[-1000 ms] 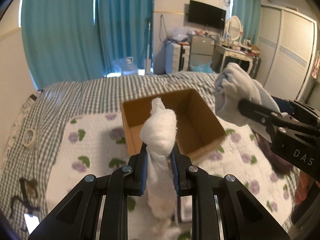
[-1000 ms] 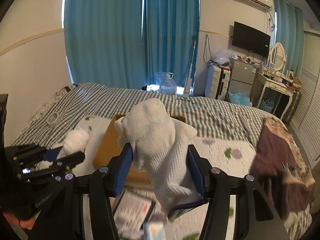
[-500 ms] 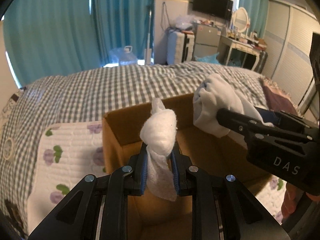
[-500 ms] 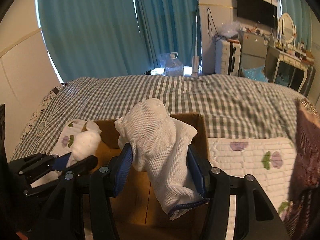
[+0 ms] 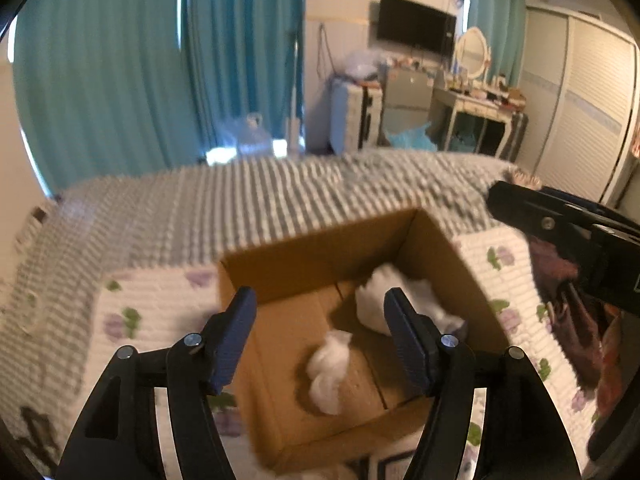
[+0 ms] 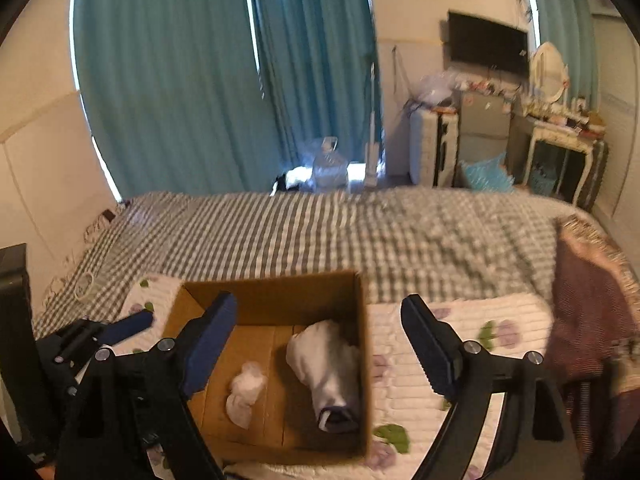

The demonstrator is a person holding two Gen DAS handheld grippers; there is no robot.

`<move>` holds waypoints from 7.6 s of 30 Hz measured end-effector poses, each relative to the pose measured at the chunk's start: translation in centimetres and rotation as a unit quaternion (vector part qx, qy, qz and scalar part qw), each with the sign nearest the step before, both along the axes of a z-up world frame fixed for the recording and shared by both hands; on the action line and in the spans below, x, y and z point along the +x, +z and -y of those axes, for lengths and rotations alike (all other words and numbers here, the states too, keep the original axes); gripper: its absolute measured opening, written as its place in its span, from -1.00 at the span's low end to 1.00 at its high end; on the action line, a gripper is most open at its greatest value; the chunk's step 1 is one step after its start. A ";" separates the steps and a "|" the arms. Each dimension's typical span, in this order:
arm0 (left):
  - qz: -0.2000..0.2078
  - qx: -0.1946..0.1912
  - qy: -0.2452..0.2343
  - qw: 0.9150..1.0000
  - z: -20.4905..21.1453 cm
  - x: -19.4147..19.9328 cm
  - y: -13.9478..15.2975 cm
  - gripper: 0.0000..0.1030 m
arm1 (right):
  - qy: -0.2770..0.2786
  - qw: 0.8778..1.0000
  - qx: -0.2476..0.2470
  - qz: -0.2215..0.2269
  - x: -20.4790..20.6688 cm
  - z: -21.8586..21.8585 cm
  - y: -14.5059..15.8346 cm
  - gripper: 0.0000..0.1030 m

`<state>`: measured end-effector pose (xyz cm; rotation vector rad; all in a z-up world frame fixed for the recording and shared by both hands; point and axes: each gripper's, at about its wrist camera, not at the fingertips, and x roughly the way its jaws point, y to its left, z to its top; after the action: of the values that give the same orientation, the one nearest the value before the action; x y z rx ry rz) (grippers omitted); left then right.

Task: Organize soft objects
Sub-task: 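Carry the glove and sock over the box and open both tools to drop them, then grasp the blue tissue pack with the right tool while the left tool grasps the fluffy toy, then carry the tissue pack and fluffy toy over the box and release both, then grasp the white-and-navy tissue paper pack with the right tool while the left grasps a folded sock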

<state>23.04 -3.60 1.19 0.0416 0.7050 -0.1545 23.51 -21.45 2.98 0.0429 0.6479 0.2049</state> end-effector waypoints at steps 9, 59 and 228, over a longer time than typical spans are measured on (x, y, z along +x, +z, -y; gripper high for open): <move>0.101 -0.004 0.017 0.995 -1.1 -9.9 10.4 0.68 | -0.010 0.999 -0.018 0.046 -11.8 3.2 9.6 0.83; -0.121 0.033 0.013 0.992 4.0 -16.0 -11.7 0.69 | 0.058 0.971 -0.007 -0.234 -16.4 2.6 -18.9 -0.12; -0.224 -0.014 -0.011 0.974 -2.6 -12.8 -19.0 -0.09 | -0.009 0.983 0.008 -0.183 -16.7 -1.1 -15.6 0.39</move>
<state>10.21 -0.98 -17.80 -0.0128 1.1536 -0.1978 6.80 -20.38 -12.58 0.1030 1.0123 0.1856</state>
